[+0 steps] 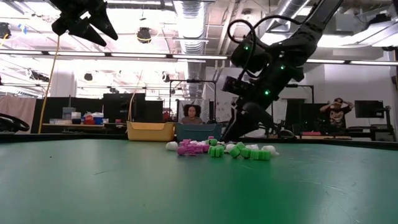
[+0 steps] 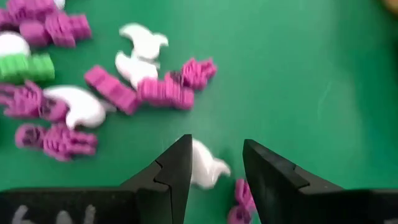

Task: Sort Halloween decoration
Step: Put the white ghost into the orange bin

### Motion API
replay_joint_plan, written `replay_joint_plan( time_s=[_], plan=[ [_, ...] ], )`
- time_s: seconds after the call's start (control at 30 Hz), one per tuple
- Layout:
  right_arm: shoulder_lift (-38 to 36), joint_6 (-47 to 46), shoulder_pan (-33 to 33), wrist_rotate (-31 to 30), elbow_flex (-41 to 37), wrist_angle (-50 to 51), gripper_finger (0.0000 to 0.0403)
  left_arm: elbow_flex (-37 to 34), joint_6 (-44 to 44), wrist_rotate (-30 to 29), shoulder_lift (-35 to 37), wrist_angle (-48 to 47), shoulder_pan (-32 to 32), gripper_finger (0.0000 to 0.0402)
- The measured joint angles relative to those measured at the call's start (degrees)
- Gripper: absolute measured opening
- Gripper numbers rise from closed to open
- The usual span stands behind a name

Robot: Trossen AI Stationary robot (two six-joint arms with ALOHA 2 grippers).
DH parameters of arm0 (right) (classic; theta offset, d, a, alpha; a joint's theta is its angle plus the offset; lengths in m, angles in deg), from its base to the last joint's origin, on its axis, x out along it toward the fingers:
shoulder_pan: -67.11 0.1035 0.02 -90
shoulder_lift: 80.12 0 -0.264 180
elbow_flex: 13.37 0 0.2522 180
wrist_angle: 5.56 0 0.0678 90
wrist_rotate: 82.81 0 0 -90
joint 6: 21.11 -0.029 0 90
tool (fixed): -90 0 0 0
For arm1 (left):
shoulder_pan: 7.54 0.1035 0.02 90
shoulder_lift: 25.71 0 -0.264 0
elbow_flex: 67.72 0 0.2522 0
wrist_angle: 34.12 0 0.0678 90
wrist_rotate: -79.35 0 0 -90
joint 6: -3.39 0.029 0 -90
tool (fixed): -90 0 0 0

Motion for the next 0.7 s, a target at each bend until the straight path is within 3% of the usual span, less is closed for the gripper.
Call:
replay_joint_plan(
  time_s=[0.43,0.7],
  plan=[
    [3.7,1.2,-0.2,4.8,0.3,0.3,0.0167,0.0,-1.4,-2.5,0.0,0.0,0.0,0.0231],
    [4.9,0.0,0.5,4.9,0.3,1.3,0.0129,0.0,-1.7,-2.5,0.0,0.0,0.0,0.0231]
  ],
)
